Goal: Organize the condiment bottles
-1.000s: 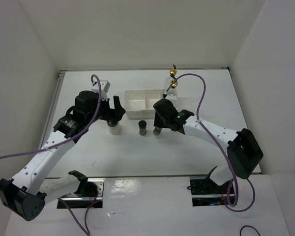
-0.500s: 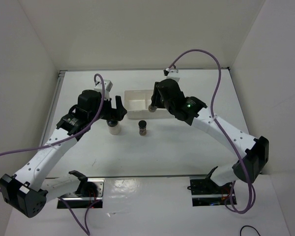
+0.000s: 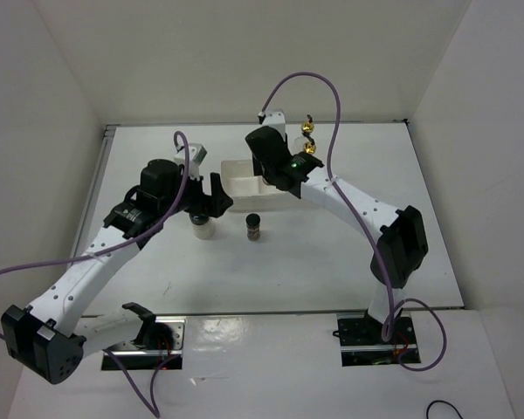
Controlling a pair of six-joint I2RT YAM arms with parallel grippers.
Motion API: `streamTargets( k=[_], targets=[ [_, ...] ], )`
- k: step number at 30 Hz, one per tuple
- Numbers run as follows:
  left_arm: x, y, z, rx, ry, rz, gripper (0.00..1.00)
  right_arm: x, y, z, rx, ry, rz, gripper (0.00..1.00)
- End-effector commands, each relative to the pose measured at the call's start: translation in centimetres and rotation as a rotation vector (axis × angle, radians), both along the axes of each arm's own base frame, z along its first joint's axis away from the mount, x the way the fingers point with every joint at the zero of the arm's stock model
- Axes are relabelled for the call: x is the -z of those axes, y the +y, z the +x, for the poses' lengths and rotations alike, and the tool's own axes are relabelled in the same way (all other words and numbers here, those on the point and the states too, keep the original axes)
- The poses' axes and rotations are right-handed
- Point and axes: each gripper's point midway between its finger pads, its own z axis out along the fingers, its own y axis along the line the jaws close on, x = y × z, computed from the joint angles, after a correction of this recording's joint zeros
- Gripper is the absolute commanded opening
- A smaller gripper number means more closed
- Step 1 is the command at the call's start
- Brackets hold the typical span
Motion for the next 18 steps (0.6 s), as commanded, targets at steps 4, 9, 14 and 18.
streamTargets(
  k=[4,9,14,18],
  targets=[
    [2.6,-2.2,-0.2,0.105,0.052,0.015,1.00,-3.2,0.5,3.3,0.014,-0.108,0.017,0.11],
    [4.7,-2.4,-0.8,0.063,0.122,-0.005,1.00,-1.2,0.4,5.7,-0.002,-0.067,0.037,0.11],
    [4.3,-2.7,-1.1,0.064,0.089,-0.040,1.00,0.2,0.5,7.1,-0.002,-0.049,0.028,0.11],
    [4.1,-3.2,-0.8,0.080,0.098,-0.045,1.00,2.1,0.3,8.9,-0.010,-0.019,0.022,0.11]
  ],
)
